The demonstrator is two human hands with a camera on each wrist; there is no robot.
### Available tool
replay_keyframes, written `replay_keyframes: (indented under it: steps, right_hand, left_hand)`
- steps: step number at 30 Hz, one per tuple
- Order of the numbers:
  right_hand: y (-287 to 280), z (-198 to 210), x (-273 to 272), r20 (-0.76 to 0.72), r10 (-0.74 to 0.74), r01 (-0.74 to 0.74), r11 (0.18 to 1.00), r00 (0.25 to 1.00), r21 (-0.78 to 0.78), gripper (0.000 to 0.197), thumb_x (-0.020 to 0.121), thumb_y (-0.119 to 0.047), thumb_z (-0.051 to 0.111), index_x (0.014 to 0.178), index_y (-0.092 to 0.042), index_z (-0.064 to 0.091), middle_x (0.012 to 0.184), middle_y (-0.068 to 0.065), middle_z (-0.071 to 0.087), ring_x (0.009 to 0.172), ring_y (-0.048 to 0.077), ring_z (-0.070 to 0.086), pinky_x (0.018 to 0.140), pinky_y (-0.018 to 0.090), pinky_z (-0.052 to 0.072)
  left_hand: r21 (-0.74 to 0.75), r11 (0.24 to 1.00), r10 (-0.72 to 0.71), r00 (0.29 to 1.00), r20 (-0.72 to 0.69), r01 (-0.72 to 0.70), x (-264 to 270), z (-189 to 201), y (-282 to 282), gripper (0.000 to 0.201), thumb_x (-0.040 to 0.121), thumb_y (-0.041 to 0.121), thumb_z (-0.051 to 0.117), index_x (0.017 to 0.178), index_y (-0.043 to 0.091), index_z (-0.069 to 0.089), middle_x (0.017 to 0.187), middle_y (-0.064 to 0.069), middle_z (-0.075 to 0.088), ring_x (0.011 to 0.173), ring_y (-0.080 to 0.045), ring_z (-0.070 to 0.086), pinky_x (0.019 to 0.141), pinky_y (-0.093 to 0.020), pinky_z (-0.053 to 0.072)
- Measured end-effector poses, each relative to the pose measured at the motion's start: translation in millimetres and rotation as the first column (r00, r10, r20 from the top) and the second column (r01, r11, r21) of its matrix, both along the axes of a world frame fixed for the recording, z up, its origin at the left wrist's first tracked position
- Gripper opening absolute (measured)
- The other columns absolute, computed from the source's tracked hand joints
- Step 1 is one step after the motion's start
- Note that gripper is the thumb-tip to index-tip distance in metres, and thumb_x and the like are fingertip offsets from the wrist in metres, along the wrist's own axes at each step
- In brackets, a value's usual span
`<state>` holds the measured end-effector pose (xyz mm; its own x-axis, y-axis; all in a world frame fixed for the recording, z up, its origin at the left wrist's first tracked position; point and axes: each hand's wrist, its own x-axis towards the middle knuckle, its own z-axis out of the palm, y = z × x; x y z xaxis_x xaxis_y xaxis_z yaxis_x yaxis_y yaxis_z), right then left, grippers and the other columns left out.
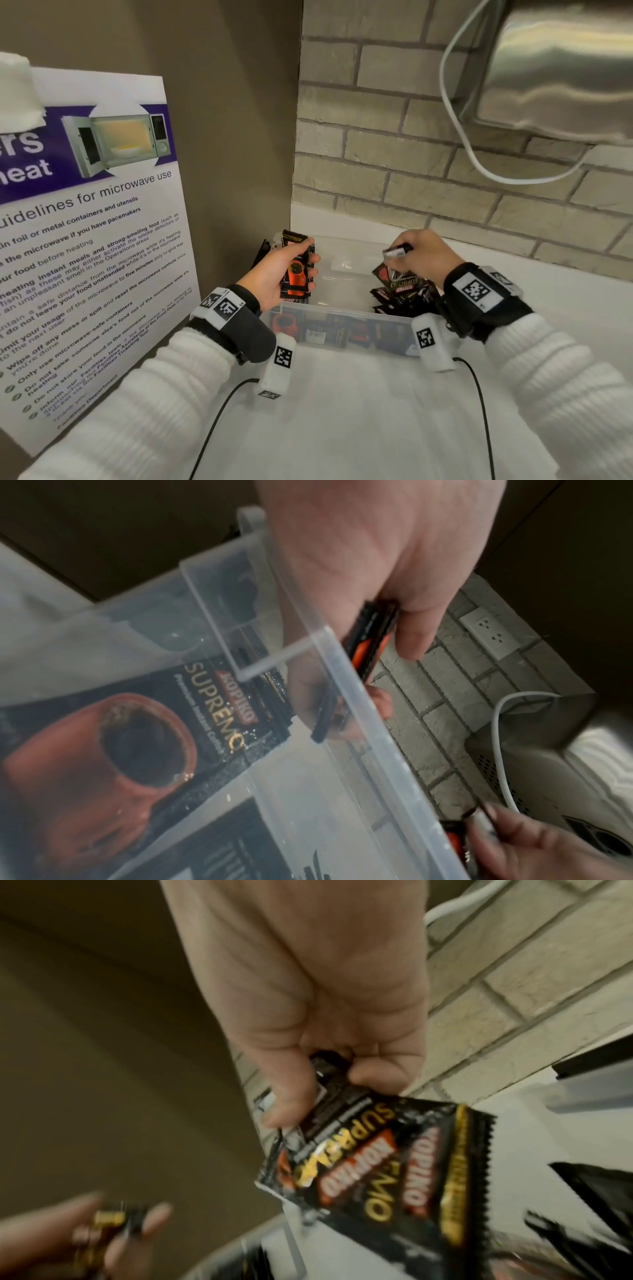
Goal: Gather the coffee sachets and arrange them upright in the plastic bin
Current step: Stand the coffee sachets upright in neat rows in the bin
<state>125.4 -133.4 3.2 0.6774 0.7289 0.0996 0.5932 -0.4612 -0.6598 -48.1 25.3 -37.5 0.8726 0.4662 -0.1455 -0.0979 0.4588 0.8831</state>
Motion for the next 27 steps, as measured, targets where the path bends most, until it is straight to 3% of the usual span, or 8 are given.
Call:
replay_keyframes:
  steps: [3, 7, 12, 14, 18, 20, 22, 27]
  right_hand:
    - [-4.2, 11.9, -1.1, -0.247, -0.072, 0.133, 0.961, 0.966, 0.241, 0.011, 0.082, -0.012, 0.069, 0.083, -0.018, 0.059, 0.076, -0.002, 0.058, 0.071, 0.010, 0.053, 0.056, 0.022, 0.040]
    - [3.3, 11.7, -12.0, -0.531, 0.035, 0.229, 0.877, 0.846, 0.423, 0.011, 0.083, -0.014, 0.068, 0.090, -0.017, 0.060, 0.084, -0.001, 0.063, 0.082, 0.016, 0.057, 0.063, 0.026, 0.045]
    - [34.4, -6.9, -38.8, -0.718, 0.154, 0.336, 0.805, 0.678, 0.489, 0.010, 0.084, -0.012, 0.067, 0.090, -0.014, 0.060, 0.085, 0.004, 0.065, 0.079, 0.017, 0.061, 0.067, 0.028, 0.049]
    - [47.3, -14.1, -47.4, -0.773, 0.181, 0.395, 0.776, 0.608, 0.492, 0.010, 0.084, -0.011, 0.067, 0.090, -0.014, 0.059, 0.087, 0.006, 0.066, 0.078, 0.017, 0.062, 0.061, 0.026, 0.049]
    - [60.7, -26.7, -59.4, -0.822, 0.207, 0.477, 0.729, 0.530, 0.491, 0.012, 0.086, -0.016, 0.065, 0.094, -0.012, 0.058, 0.084, 0.006, 0.063, 0.067, 0.015, 0.060, 0.046, 0.018, 0.048]
    - [61.9, -32.8, -63.8, -0.825, 0.218, 0.475, 0.729, 0.522, 0.493, 0.010, 0.085, -0.015, 0.066, 0.089, -0.011, 0.058, 0.081, 0.005, 0.063, 0.063, 0.015, 0.061, 0.046, 0.019, 0.049]
    - [61.1, -40.2, -66.5, -0.802, 0.187, 0.425, 0.768, 0.567, 0.479, 0.012, 0.082, -0.014, 0.068, 0.089, -0.011, 0.060, 0.081, 0.004, 0.066, 0.067, 0.015, 0.063, 0.054, 0.023, 0.051]
    - [59.3, -48.7, -66.4, -0.748, 0.201, 0.297, 0.829, 0.632, 0.474, 0.020, 0.080, -0.007, 0.068, 0.098, -0.013, 0.065, 0.088, 0.004, 0.068, 0.081, 0.018, 0.062, 0.078, 0.036, 0.049]
  left_hand:
    - [0.004, 1.000, -0.007, 1.000, 0.002, 0.007, -0.5, 0.2, 0.0, 0.022, 0.092, 0.026, 0.056, 0.109, 0.012, 0.055, 0.076, -0.003, 0.063, 0.062, -0.015, 0.057, 0.059, -0.029, 0.049]
    - [0.081, 0.997, 0.006, 1.000, -0.020, -0.005, -1.6, 1.1, -1.5, 0.029, 0.090, 0.030, 0.058, 0.112, 0.011, 0.058, 0.086, -0.006, 0.069, 0.071, -0.017, 0.061, 0.070, -0.030, 0.052]
    - [0.191, 0.981, -0.003, 1.000, -0.017, 0.006, -3.4, 1.1, -5.4, 0.040, 0.088, 0.024, 0.061, 0.126, 0.012, 0.055, 0.099, -0.005, 0.068, 0.074, -0.013, 0.063, 0.067, -0.025, 0.055]
    - [0.205, 0.979, 0.009, 1.000, 0.025, -0.014, -4.1, -0.1, -6.5, 0.039, 0.089, 0.011, 0.059, 0.127, 0.018, 0.053, 0.102, -0.008, 0.066, 0.073, -0.014, 0.064, 0.066, -0.025, 0.055]
    - [0.130, 0.979, 0.145, 0.985, 0.095, -0.156, -2.8, -2.1, -3.8, 0.044, 0.087, 0.001, 0.059, 0.127, 0.019, 0.053, 0.106, -0.009, 0.066, 0.089, -0.024, 0.066, 0.081, -0.038, 0.052]
    - [0.063, 0.969, 0.230, 0.966, 0.118, -0.238, -1.5, -3.3, -1.4, 0.042, 0.086, 0.003, 0.060, 0.125, 0.019, 0.054, 0.110, -0.013, 0.066, 0.098, -0.029, 0.065, 0.088, -0.044, 0.051]
    - [0.019, 0.955, 0.292, 0.948, 0.127, -0.297, -1.8, -3.6, -0.3, 0.036, 0.086, 0.007, 0.063, 0.118, 0.021, 0.056, 0.113, -0.016, 0.065, 0.103, -0.032, 0.063, 0.090, -0.049, 0.050]
    - [0.035, 0.941, 0.333, 0.937, 0.104, -0.338, 0.7, -4.9, 0.5, 0.027, 0.085, 0.011, 0.065, 0.108, 0.024, 0.059, 0.111, -0.016, 0.066, 0.097, -0.029, 0.065, 0.078, -0.040, 0.055]
